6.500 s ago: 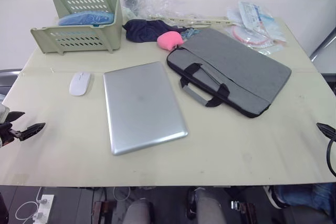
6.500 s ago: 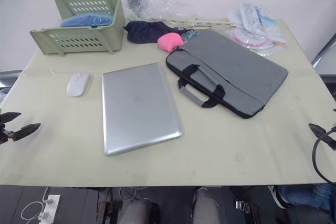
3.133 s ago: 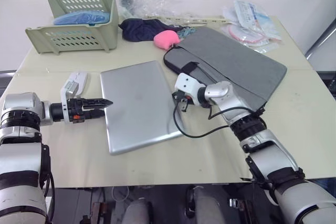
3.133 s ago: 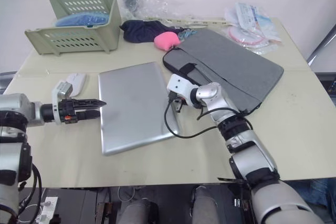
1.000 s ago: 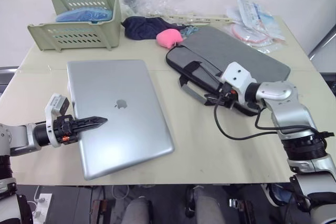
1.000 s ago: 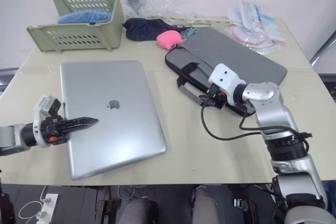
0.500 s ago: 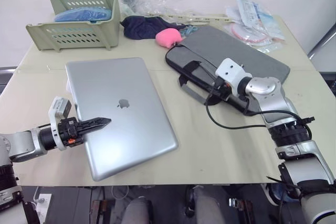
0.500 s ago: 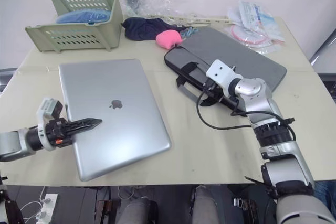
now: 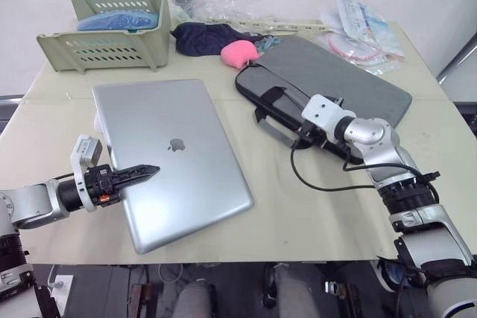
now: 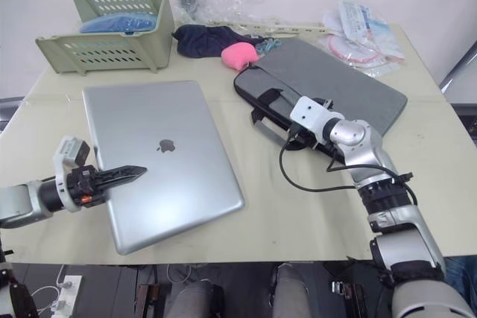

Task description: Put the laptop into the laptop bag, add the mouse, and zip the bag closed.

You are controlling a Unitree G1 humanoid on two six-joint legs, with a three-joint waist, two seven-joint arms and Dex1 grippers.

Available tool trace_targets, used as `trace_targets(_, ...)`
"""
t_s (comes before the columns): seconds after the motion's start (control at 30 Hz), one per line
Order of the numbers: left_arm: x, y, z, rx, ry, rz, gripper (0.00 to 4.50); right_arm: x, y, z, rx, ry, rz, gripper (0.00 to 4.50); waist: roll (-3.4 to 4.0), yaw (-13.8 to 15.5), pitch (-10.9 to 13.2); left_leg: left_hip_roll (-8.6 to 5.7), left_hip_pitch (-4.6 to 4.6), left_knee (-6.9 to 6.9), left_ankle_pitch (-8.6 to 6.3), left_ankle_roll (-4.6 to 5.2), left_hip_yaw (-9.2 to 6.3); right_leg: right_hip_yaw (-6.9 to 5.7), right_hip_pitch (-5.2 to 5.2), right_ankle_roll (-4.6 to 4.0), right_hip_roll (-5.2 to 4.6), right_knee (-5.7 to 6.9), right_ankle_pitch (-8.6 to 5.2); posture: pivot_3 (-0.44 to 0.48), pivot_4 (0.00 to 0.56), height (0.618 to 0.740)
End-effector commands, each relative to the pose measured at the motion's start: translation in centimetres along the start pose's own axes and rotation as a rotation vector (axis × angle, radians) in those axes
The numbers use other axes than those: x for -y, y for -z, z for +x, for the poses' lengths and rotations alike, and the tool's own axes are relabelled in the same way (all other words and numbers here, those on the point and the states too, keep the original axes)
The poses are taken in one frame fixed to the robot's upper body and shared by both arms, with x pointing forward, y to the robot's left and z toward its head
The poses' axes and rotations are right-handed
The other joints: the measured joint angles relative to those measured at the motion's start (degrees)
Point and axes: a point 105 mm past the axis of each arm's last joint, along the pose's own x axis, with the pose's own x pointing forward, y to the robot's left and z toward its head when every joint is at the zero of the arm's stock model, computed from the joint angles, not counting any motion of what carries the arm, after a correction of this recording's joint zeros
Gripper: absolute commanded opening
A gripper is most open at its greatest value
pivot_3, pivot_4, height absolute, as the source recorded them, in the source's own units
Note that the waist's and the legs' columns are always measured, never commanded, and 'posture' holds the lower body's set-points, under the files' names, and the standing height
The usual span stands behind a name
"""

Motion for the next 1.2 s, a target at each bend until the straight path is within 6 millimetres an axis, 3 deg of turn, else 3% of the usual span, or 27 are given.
trace_targets(0.03, 2.8, -1.4, -0.1, 0.048, 0.133, 0.078, 0.35, 0.8, 0.3, -0.2, 0.000, 0.043, 0.073, 4.08, 0.00, -0.02, 0.00, 0.00, 0.00, 0.00, 0.00, 0.00, 0.00, 0.00, 0.00, 0.00, 0.00, 0.00, 0.00, 0.000, 0.150, 0.740)
trace_targets(0.1, 2.9, -1.3, 0.0, 0.046, 0.135, 0.079, 0.35, 1.1, 0.8, -0.4, -0.014, 0.056, 0.094, 3.41, 0.00, -0.04, 0.00, 0.00, 0.00, 0.00, 0.00, 0.00, 0.00, 0.00, 0.00, 0.00, 0.00, 0.00, 0.00, 0.000, 0.150, 0.740)
trace_targets(0.2, 2.9, -1.3, 0.1, 0.045, 0.138, 0.081, 0.35, 1.5, 1.4, -0.5, -0.029, 0.069, 0.118, 1.95, 0.00, 0.03, 0.00, 0.00, 0.00, 0.00, 0.00, 0.00, 0.00, 0.00, 0.00, 0.00, 0.00, 0.00, 0.00, 0.000, 0.150, 0.740)
trace_targets(0.23, 2.9, -1.3, 0.1, 0.045, 0.139, 0.081, 0.35, 1.6, 1.5, -0.6, -0.029, 0.069, 0.123, 1.77, 0.00, 0.03, 0.00, 0.00, 0.00, 0.00, 0.00, 0.00, 0.00, -0.01, 0.00, 0.00, 0.00, 0.00, 0.00, 0.000, 0.150, 0.740)
trace_targets(0.37, 2.9, -1.0, 0.1, 0.045, 0.141, 0.080, 0.35, 1.5, 1.0, -0.6, -0.008, 0.043, 0.209, 0.08, 0.00, -0.04, 0.00, 0.00, 0.00, 0.00, 0.00, 0.00, 0.00, 0.00, 0.00, 0.00, 0.00, 0.00, 0.00, 0.000, 0.150, 0.740)
trace_targets(0.57, 2.9, -0.8, 0.3, 0.043, 0.149, 0.079, 0.35, 2.0, -0.3, -1.0, 0.032, 0.001, 0.285, 0.03, 0.00, -0.01, 0.00, 0.00, 0.00, 0.00, 0.00, 0.00, 0.00, 0.00, 0.00, 0.00, 0.01, 0.00, 0.00, 0.000, 0.150, 0.740)
trace_targets(0.67, 2.8, -0.7, 0.3, 0.042, 0.150, 0.077, 0.35, 1.4, -1.5, -1.3, 0.063, -0.069, 0.358, 0.03, 0.00, -0.01, 0.00, 0.00, 0.00, -0.01, 0.00, 0.00, 0.00, -0.01, 0.00, 0.00, 0.01, 0.00, 0.00, 0.000, 0.150, 0.740)
trace_targets(0.83, 2.8, -0.7, 0.0, 0.040, 0.141, 0.075, 0.35, -2.4, -4.2, -2.8, 0.065, -0.277, 0.585, 0.03, 0.00, -0.05, 0.00, 0.04, 0.00, -0.03, 0.00, 0.00, -0.03, -0.02, -0.01, 0.00, 0.06, 0.00, 0.00, 0.000, 0.150, 0.740)
trace_targets(0.9, 2.8, -0.7, 0.0, 0.041, 0.140, 0.075, 0.35, -3.1, -4.4, -3.3, 0.038, -0.303, 0.619, 0.03, 0.00, 0.02, 0.00, 0.04, -0.01, -0.03, 0.00, 0.00, -0.03, -0.01, -0.03, 0.00, 0.07, 0.00, 0.00, 0.000, 0.150, 0.740)
trace_targets(1.0, 2.6, -0.6, -0.1, 0.034, 0.127, 0.074, 0.35, -5.8, -5.6, -3.9, 0.040, -0.369, 0.651, 0.03, 0.00, 0.25, 0.00, 0.02, -0.02, -0.01, 0.00, 0.00, -0.01, 0.00, -0.03, 0.00, 0.06, 0.00, 0.00, 0.000, 0.150, 0.740)
trace_targets(1.1, 2.5, -0.7, -0.1, 0.036, 0.121, 0.072, 0.35, -6.7, -5.0, -3.6, 0.017, -0.336, 0.610, 0.03, 0.00, 0.34, 0.00, 0.02, -0.03, -0.02, 0.00, -0.01, -0.01, -0.01, -0.03, 0.00, 0.07, -0.03, 0.00, 0.000, 0.150, 0.740)
trace_targets(1.2, 2.5, -0.8, -0.1, 0.039, 0.120, 0.074, 0.35, -6.3, -3.8, -3.0, -0.007, -0.242, 0.533, 0.03, 0.00, 0.33, 0.00, 0.01, -0.02, -0.01, -0.03, -0.06, 0.01, 0.01, -0.03, 0.00, 0.07, -0.02, 0.00, 0.000, 0.150, 0.740)
